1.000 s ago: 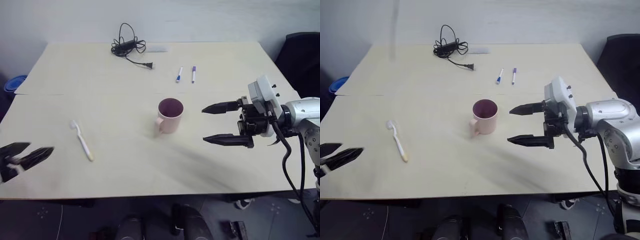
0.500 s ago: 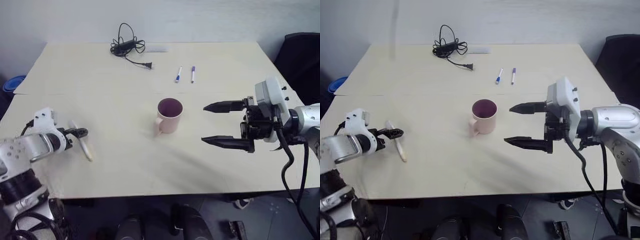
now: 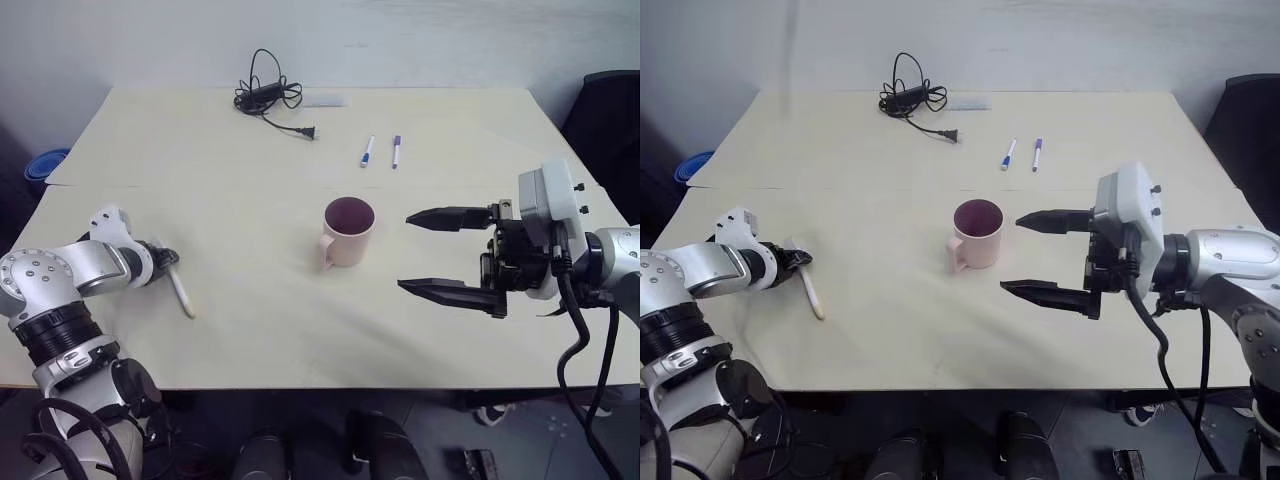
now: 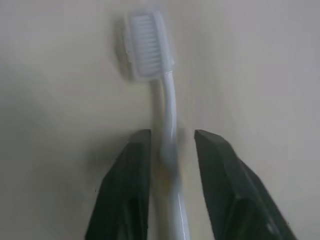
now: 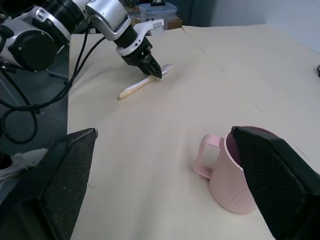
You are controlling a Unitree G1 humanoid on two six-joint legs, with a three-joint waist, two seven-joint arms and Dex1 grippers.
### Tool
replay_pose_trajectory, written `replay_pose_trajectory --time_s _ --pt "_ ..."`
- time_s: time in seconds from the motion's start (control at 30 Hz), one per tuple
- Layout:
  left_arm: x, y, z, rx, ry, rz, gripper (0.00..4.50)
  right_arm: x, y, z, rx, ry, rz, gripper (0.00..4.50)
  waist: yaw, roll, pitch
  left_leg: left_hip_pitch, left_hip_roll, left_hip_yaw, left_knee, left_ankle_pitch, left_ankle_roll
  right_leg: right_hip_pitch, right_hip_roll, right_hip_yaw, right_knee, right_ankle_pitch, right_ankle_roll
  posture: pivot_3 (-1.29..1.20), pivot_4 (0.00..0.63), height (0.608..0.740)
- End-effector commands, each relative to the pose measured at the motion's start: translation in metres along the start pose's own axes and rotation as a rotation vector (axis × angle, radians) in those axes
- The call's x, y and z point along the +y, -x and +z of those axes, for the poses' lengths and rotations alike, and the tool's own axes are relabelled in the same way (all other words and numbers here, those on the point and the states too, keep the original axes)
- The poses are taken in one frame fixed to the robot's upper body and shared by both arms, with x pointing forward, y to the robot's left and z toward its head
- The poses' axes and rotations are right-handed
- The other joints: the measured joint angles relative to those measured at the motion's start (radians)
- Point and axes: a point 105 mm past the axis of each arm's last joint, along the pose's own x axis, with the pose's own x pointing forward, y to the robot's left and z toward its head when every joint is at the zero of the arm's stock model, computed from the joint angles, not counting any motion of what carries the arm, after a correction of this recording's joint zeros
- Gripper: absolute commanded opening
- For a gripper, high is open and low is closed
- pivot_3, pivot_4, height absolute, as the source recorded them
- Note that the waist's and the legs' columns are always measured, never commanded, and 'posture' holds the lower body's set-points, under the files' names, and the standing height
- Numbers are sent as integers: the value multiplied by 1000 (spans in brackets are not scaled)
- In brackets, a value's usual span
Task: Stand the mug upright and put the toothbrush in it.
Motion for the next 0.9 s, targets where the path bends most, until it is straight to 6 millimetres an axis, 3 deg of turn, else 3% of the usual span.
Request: replay_pose_trajectory --time_s 0.03,0.2,0.3,0.37,0.43,0.5,0.57,0.63,0.7,0.8,0.9 --pt "9 -12 -24 113 9 44 191 3 3 9 -20 41 -11 4500 0 0 0 0 0 0 0 0 0 0 0 0 0 0 0 0 150 740" --pt "21 -7 -15 80 35 116 123 1 6 5 -2 -4 -17 4500 -3 0 0 1 0 0 0 0 0 0 1 -1 0 0 0 0 150 740" --pt "15 2 14 -47 59 104 123 2 8 9 -16 0 -19 4500 -3 0 0 1 -4 1 0 1 -1 0 2 -1 1 0 0 0 150 740" --pt "-10 11 50 -234 12 -5 123 -4 11 11 -18 14 -70 4500 -3 -1 1 1 -4 0 0 1 -1 0 1 -1 1 0 0 0 150 740" --pt "-66 33 92 -493 -97 -257 123 -7 16 15 -29 18 -104 4500 0 -6 4 -1 -4 0 0 2 -3 -2 2 -2 2 0 0 0 150 740" --pt "-129 65 107 -627 -148 -610 123 -12 21 18 -46 22 -154 4500 6 -9 4 -6 -4 2 1 2 -3 -2 2 -7 0 0 -1 0 150 740" --pt "-172 92 106 -689 -198 -868 123 -18 25 19 -37 40 -218 4500 10 -10 3 -8 -4 1 1 2 -3 -2 2 -9 -2 0 0 0 150 740" --pt "-221 111 89 -696 -305 -1092 123 -19 30 17 -28 29 -250 4500 9 -10 3 -9 -5 2 -1 2 -1 -2 2 -9 -4 2 2 0 150 740" --pt "-253 121 71 -680 -383 -1250 123 -18 35 17 -32 18 -268 4500 7 -10 3 -9 -7 4 -2 1 1 -1 2 -9 -6 2 4 0 150 740" --pt "-289 118 41 -612 -486 -1393 123 -21 37 16 -37 18 -325 4500 -6 -10 4 -9 -7 4 -2 1 1 -1 2 -9 -6 3 4 0 150 740" --pt "-309 99 11 -559 -662 -1426 123 -19 38 15 -47 13 -363 4500 -7 -11 4 -6 -7 5 -1 4 2 -1 3 -5 -7 3 4 0 150 740"
